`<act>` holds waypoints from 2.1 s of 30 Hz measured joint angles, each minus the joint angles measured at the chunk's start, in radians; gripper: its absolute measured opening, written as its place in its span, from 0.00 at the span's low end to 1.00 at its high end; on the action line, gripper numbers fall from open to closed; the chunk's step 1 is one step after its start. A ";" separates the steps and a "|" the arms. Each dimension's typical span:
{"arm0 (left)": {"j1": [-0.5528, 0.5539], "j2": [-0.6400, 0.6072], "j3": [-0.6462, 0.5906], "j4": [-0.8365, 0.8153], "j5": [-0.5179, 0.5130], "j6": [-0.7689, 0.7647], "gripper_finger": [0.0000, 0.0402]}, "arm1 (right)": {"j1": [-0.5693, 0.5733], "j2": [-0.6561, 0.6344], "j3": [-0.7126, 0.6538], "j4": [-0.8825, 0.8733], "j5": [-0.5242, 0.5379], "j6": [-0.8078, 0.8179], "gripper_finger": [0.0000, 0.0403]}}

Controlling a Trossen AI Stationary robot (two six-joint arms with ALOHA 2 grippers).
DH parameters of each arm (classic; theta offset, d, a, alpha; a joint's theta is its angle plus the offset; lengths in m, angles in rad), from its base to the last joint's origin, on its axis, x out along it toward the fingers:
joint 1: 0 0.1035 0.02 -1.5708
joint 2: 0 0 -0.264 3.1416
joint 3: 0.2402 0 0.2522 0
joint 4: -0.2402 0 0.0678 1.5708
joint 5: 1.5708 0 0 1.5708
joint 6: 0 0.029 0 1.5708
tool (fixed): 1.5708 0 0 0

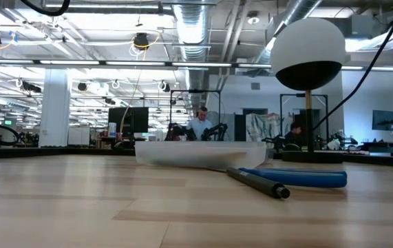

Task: Pick & place school supplies into a supply box
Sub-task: Put the black pen into the gray supply box

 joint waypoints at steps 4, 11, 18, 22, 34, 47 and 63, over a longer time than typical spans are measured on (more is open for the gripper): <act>0.000 0.000 0.000 0.000 -0.004 0.000 0.00 | 0.000 0.000 0.000 0.000 0.000 0.000 0.30; 0.079 0.042 0.000 -0.012 -0.157 -0.103 0.00 | 0.002 0.000 0.000 0.006 -0.006 0.000 0.30; 0.298 0.177 0.085 -0.017 -0.113 -0.150 0.00 | 0.018 0.000 0.000 0.014 -0.072 0.045 0.30; 0.401 0.243 0.174 -0.127 -0.104 -0.196 0.00 | 0.045 0.000 0.000 0.012 -0.119 0.075 0.30; 0.606 0.404 0.603 -0.931 -0.033 -0.260 0.00 | 0.218 0.000 0.000 0.041 -0.129 0.077 0.30; 0.694 0.472 0.830 -1.279 -0.006 -0.186 0.00 | 0.289 0.000 0.000 0.060 -0.128 0.069 0.30; 0.731 0.472 0.831 -1.314 0.012 -0.122 0.27 | 0.288 0.000 0.000 0.059 -0.132 0.069 0.30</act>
